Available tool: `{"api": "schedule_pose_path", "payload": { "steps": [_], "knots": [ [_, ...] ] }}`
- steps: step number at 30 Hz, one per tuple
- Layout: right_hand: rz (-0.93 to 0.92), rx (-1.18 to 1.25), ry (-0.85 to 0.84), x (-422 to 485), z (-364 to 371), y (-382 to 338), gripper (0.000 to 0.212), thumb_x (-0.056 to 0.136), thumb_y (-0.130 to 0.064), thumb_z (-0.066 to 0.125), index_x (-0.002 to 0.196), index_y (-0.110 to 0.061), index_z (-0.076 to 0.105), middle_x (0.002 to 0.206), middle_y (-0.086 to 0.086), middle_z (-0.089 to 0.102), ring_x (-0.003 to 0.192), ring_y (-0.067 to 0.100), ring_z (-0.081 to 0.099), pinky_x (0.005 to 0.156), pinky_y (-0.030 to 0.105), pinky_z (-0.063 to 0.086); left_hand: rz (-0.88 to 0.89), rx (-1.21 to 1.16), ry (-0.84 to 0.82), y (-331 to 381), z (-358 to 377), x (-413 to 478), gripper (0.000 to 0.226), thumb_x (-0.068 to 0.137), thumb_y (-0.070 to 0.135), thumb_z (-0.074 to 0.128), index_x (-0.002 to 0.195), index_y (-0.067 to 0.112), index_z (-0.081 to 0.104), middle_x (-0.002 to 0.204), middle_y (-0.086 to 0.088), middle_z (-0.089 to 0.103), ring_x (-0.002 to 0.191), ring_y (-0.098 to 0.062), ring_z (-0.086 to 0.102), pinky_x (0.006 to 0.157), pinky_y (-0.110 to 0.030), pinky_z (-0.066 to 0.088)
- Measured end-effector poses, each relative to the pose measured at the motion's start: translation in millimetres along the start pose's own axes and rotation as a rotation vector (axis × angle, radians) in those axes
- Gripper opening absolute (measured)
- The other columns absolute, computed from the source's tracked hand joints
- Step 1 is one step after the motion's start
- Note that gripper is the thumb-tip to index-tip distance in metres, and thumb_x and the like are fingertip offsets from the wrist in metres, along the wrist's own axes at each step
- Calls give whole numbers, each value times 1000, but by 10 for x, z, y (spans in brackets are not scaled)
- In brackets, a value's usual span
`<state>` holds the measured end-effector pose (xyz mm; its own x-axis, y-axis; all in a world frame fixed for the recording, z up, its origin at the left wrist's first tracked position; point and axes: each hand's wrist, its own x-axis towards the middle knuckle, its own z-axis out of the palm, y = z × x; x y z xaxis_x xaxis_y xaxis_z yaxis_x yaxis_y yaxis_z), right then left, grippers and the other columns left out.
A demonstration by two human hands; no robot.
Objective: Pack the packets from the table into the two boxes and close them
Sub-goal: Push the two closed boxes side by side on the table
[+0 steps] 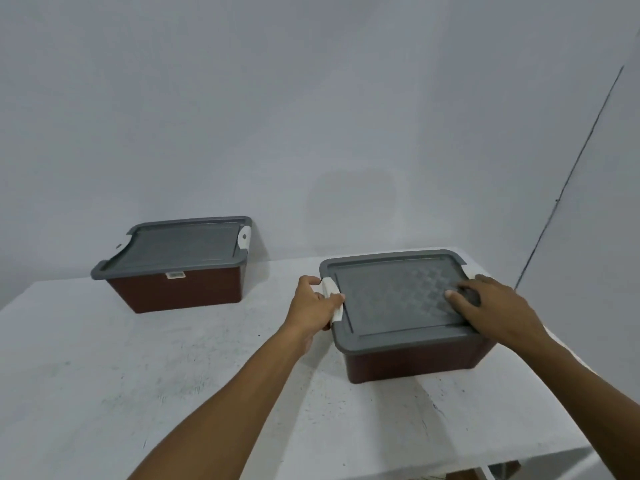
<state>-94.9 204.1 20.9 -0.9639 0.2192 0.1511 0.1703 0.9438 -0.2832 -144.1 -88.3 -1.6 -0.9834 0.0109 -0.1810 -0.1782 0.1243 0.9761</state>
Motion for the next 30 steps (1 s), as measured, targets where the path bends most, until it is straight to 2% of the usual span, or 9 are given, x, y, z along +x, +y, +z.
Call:
{"api": "schedule_pose_path", "payload": {
  "steps": [2, 5, 9, 12, 14, 16, 18, 24, 30],
  "knots": [
    [-34, 18, -22, -57, 11, -93, 83, 78, -81, 30, 136, -26, 51, 126, 2, 57, 109, 24, 56, 85, 38, 48, 10, -6, 56, -8, -88, -29, 44, 89, 19, 67, 122, 25, 38, 106, -9, 59, 91, -20, 63, 69, -32, 56],
    [-145, 116, -170, -172, 58, -268, 106, 63, -94, 37, 148, -33, 30, 150, 5, 37, 129, 30, 41, 103, 45, 41, 9, -10, 184, 27, -384, 31, 40, 90, 17, 66, 123, 17, 43, 100, -4, 56, 86, -15, 58, 76, -33, 53],
    [-276, 143, -290, -234, 201, -606, 98, 62, -83, 47, 149, -41, 25, 162, 3, 7, 143, 30, 17, 113, 47, 30, 31, 160, 290, 35, -859, 74, 36, 92, 27, 63, 124, 17, 50, 125, -6, 57, 104, -21, 57, 87, -38, 51],
    [-331, 142, -189, -215, 347, -844, 88, 66, -79, 41, 145, -40, 34, 162, 0, 11, 140, 27, 23, 111, 42, 34, 155, 438, 250, -73, -1003, -33, 52, 92, 45, 57, 136, 19, 47, 136, -3, 52, 117, -20, 52, 99, -39, 46],
    [-354, 99, -122, -164, 413, -927, 86, 69, -78, 37, 145, -38, 35, 162, -3, 15, 139, 24, 28, 109, 40, 36, 289, 634, 247, -192, -1030, -107, 68, 91, 55, 54, 146, 19, 38, 146, -2, 39, 130, -20, 40, 109, -37, 36],
    [-355, 70, -94, -102, 460, -937, 88, 71, -80, 35, 147, -36, 32, 161, -5, 17, 138, 22, 32, 109, 39, 37, 418, 794, 284, -289, -1027, -161, 75, 91, 64, 42, 150, 19, 31, 152, 1, 32, 136, -17, 30, 112, -33, 28],
    [-365, 53, -88, -27, 517, -925, 91, 70, -82, 34, 148, -35, 30, 161, -5, 18, 138, 22, 34, 110, 40, 36, 479, 917, 342, -323, -1052, -156, 81, 89, 70, 28, 149, 16, 32, 153, 0, 35, 137, -17, 31, 114, -34, 26],
    [-378, 95, -76, 135, 630, -840, 101, 66, -93, 24, 150, -37, 26, 161, -5, 19, 140, 25, 33, 112, 46, 35, 546, 1091, 414, -337, -1056, -35, 83, 88, 70, 18, 141, 14, 47, 145, -2, 47, 133, -18, 40, 114, -37, 26],
    [-366, 113, -107, 317, 648, -853, 102, 67, -88, 36, 152, -37, 12, 162, -4, 12, 143, 27, 29, 112, 53, 34, 579, 1162, 442, -310, -1065, 98, 90, 88, 76, 8, 137, 14, 52, 141, -2, 51, 134, -18, 41, 119, -41, 15]
  ]
}}
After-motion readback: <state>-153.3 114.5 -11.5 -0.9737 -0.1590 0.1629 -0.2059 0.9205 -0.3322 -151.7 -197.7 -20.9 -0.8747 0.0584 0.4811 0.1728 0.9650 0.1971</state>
